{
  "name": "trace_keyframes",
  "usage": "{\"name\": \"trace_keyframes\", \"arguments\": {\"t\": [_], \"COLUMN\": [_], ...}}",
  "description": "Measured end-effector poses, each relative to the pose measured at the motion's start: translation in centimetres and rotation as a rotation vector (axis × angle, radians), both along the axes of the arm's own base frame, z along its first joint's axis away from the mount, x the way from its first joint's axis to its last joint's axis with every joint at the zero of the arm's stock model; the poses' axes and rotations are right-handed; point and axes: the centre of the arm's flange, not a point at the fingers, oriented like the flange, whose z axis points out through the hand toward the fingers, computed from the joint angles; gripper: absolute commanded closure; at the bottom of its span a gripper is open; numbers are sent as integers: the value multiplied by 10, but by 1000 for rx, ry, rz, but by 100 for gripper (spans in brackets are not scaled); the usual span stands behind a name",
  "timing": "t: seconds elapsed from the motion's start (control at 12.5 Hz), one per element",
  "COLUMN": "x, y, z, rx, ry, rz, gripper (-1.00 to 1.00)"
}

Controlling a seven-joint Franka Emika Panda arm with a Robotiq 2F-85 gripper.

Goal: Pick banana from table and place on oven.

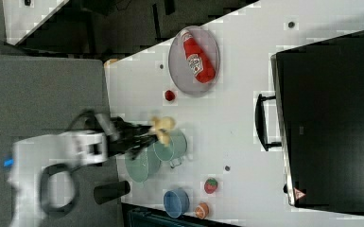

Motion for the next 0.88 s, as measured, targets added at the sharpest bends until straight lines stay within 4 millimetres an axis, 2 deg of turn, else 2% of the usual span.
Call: {"name": "trace_keyframes", "arguments": {"t": [0.16, 0.24, 0.32, 0.4, 0.56, 0.72, 0.88], "x": [4, 3, -1, -5, -6, -9, -13], "y": [-18, -28, -38, -51, -99, -164, -228], "z": [83, 111, 126, 132, 123, 102, 67], "rx": [-5, -2, 10, 27, 43, 39, 46], "ry": [-49, -72, -74, -68, -57, -17, 23], "rz": [-33, -51, -73, -79, -75, -101, -115], "gripper": [51, 51, 51, 51, 51, 51, 51]}}
